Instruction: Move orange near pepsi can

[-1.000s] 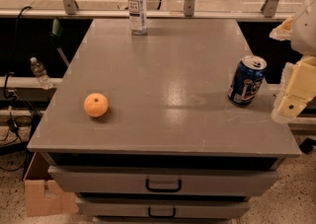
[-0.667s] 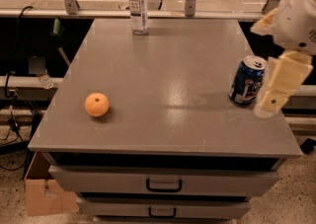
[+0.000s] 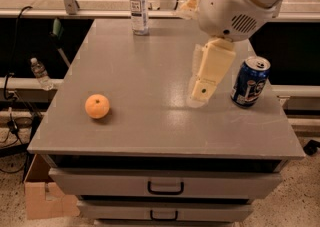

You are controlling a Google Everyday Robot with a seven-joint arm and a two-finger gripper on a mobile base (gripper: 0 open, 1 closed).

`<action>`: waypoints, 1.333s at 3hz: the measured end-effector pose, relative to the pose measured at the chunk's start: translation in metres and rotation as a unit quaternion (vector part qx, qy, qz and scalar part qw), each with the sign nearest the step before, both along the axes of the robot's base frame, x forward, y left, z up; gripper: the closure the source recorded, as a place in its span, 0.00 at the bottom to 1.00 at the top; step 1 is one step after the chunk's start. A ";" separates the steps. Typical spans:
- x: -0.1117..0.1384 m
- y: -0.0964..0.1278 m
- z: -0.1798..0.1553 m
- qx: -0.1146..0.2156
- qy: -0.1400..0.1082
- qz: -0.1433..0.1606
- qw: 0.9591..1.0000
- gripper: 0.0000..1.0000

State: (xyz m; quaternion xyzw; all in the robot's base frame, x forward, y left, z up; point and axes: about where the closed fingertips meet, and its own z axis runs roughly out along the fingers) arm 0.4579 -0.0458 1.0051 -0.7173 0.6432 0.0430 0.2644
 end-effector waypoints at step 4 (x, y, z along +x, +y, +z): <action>-0.017 0.145 -0.034 0.101 0.028 0.146 0.984 0.00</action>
Offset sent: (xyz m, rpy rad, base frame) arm 0.0140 0.0232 -0.0047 0.0866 0.0254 0.0736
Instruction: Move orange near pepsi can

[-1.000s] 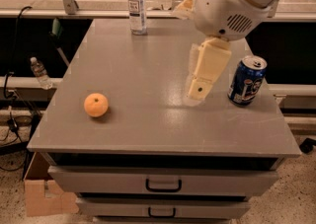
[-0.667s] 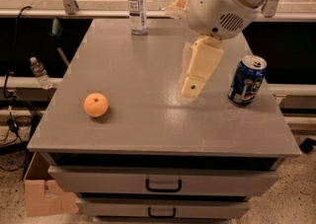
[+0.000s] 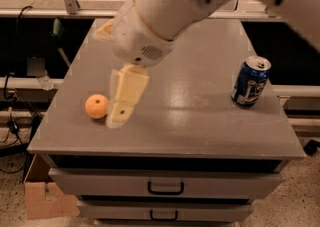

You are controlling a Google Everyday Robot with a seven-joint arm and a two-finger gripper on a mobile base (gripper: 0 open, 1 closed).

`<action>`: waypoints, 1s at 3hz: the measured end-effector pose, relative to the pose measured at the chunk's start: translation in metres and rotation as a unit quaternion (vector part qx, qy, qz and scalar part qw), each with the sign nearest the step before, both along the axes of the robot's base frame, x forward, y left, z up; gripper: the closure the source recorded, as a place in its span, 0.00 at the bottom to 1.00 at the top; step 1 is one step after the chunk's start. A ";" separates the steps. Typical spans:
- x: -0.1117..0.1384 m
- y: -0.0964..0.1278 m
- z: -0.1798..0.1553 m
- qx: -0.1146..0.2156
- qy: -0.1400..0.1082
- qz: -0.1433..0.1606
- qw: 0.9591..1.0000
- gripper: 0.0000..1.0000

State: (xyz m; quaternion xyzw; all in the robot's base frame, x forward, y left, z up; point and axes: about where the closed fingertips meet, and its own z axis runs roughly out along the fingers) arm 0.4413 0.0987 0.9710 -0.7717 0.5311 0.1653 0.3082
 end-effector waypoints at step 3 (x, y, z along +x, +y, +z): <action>-0.004 0.097 -0.058 0.037 0.034 0.075 0.996 0.00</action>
Offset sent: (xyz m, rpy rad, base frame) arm -0.0170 0.1249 -0.0686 0.1018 0.0883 0.2121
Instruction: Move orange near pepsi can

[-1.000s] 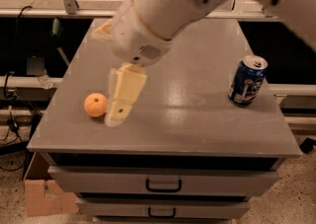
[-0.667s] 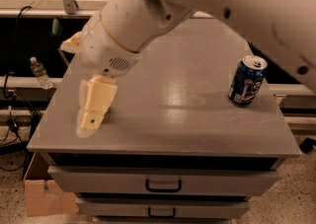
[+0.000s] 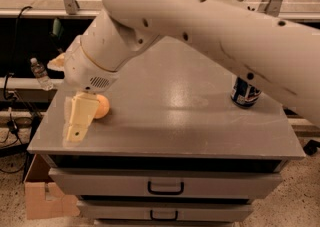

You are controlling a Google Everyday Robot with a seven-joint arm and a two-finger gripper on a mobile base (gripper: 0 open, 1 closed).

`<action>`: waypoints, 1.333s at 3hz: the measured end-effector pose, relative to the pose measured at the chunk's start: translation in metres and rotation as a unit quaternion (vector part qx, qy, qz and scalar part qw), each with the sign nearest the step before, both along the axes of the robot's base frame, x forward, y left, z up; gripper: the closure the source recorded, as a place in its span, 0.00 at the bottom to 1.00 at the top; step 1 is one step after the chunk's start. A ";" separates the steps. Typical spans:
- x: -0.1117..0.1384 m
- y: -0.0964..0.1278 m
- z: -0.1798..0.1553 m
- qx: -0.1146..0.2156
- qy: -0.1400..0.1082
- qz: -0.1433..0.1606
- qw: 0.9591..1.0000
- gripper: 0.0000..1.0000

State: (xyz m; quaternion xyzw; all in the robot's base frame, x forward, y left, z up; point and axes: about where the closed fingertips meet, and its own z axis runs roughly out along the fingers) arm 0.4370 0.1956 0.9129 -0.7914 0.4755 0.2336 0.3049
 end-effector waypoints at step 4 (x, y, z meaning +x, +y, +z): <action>0.050 -0.038 -0.071 -0.072 0.040 -0.059 0.995 0.14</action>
Offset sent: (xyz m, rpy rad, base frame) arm 0.0599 -0.0359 -0.0638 -0.1106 0.0489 -0.1290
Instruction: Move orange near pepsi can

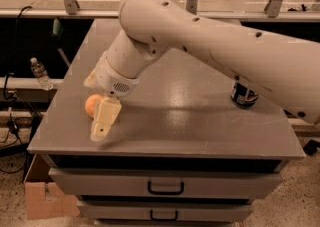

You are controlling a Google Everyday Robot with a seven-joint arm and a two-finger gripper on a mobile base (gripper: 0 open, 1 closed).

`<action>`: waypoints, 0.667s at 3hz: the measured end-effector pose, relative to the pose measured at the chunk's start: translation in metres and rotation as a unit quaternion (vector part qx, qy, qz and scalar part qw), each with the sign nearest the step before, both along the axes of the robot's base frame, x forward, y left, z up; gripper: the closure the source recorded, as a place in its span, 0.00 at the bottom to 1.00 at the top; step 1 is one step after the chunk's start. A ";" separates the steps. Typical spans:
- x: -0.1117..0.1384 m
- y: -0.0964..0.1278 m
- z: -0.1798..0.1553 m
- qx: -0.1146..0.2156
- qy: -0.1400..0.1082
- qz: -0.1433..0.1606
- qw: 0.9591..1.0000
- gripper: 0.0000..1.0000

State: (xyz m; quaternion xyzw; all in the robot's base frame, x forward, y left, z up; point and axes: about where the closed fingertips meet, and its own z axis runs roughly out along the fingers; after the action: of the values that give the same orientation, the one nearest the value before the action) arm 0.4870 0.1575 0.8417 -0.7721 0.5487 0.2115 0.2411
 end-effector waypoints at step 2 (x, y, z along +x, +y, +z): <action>0.005 -0.029 -0.011 -0.021 0.018 -0.029 0.999 0.55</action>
Offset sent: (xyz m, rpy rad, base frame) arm 0.0095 -0.0491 -0.0143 -0.0564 0.0528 -0.1022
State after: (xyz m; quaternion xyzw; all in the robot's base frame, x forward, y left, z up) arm 0.4921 0.1283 0.8305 -0.7568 0.5797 0.2061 0.2208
